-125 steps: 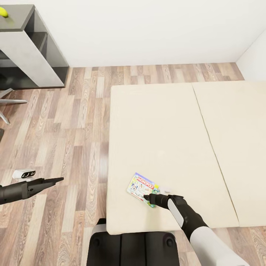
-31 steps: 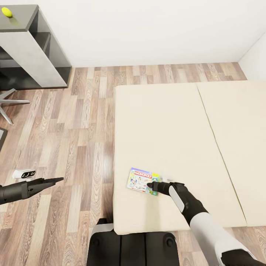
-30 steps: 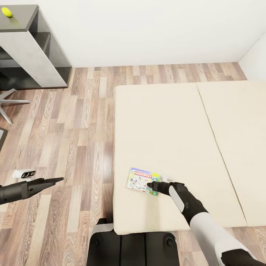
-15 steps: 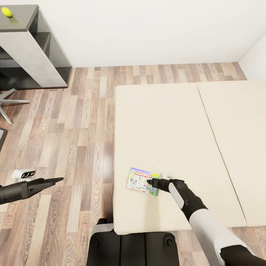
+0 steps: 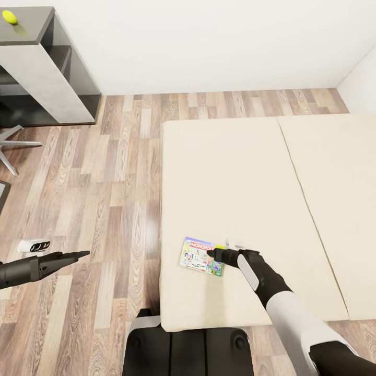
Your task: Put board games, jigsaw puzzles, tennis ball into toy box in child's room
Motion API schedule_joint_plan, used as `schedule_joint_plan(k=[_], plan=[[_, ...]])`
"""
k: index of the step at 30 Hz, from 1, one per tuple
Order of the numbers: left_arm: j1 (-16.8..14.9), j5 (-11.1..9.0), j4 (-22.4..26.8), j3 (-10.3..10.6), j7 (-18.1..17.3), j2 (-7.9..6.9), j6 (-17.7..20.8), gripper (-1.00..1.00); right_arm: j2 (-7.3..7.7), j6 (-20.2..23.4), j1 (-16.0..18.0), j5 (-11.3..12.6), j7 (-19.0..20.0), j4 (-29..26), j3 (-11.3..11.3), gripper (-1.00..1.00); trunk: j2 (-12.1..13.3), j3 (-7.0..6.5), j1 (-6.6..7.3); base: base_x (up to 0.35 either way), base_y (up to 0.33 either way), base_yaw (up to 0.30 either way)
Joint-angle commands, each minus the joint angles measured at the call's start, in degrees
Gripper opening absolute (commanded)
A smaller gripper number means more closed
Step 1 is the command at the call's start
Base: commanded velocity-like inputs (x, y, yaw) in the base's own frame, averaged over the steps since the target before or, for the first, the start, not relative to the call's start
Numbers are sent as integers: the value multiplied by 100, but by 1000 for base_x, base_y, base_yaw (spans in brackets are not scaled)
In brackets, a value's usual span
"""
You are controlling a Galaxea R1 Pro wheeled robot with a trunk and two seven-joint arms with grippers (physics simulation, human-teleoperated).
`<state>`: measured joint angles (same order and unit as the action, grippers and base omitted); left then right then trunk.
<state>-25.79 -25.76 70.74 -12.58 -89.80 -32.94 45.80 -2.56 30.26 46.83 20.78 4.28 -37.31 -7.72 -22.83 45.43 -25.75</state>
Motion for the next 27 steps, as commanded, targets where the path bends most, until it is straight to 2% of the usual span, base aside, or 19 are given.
schedule_joint_plan(k=[1,27], plan=[[0,0,1,2,-20,-2,61,100,-1,25,3,-4,9,-6,-2,100,-9,6,-3,0,0,0],[0,1,1,2,-20,5,61,100,-47,-1,189,-12,11,89,7,100,-9,6,-3,0,0,0]])
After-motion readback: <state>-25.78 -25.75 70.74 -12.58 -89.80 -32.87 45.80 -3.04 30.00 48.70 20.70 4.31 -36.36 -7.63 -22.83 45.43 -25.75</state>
